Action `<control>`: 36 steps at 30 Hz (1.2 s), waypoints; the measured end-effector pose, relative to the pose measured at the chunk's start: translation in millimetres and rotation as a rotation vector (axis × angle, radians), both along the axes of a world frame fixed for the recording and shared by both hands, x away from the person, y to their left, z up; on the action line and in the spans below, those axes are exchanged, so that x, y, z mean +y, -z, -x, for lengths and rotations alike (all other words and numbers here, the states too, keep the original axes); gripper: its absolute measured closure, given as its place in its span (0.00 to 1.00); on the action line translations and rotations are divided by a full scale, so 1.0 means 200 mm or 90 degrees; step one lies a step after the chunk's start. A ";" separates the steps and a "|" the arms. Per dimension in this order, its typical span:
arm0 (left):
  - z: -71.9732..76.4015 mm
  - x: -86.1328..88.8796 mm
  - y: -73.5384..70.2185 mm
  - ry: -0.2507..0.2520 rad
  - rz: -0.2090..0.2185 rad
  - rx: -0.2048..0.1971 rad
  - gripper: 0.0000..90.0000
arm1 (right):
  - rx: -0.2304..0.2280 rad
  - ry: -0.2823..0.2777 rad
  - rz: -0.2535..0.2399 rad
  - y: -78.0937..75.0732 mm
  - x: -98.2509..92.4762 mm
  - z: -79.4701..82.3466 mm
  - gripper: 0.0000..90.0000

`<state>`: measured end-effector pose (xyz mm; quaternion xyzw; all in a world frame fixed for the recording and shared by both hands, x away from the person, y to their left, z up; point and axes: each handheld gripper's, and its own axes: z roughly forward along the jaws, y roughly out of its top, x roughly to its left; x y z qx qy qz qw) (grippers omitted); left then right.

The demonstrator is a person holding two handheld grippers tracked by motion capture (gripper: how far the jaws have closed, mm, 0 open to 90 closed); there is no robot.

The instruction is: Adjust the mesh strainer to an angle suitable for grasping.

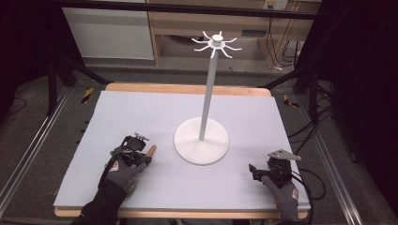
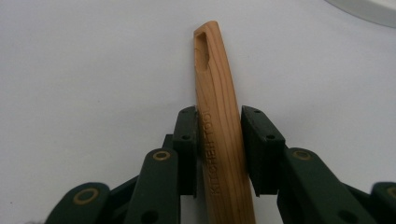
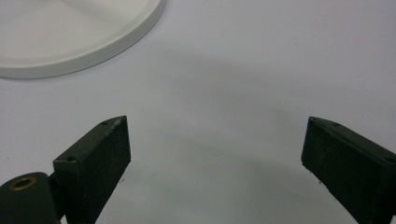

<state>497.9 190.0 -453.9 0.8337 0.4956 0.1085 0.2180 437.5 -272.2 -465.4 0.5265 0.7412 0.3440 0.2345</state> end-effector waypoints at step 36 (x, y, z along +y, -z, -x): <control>0.18 0.09 -0.37 0.002 0.120 -0.223 0.78 | 0.000 0.004 -0.001 0.00 0.00 0.00 0.09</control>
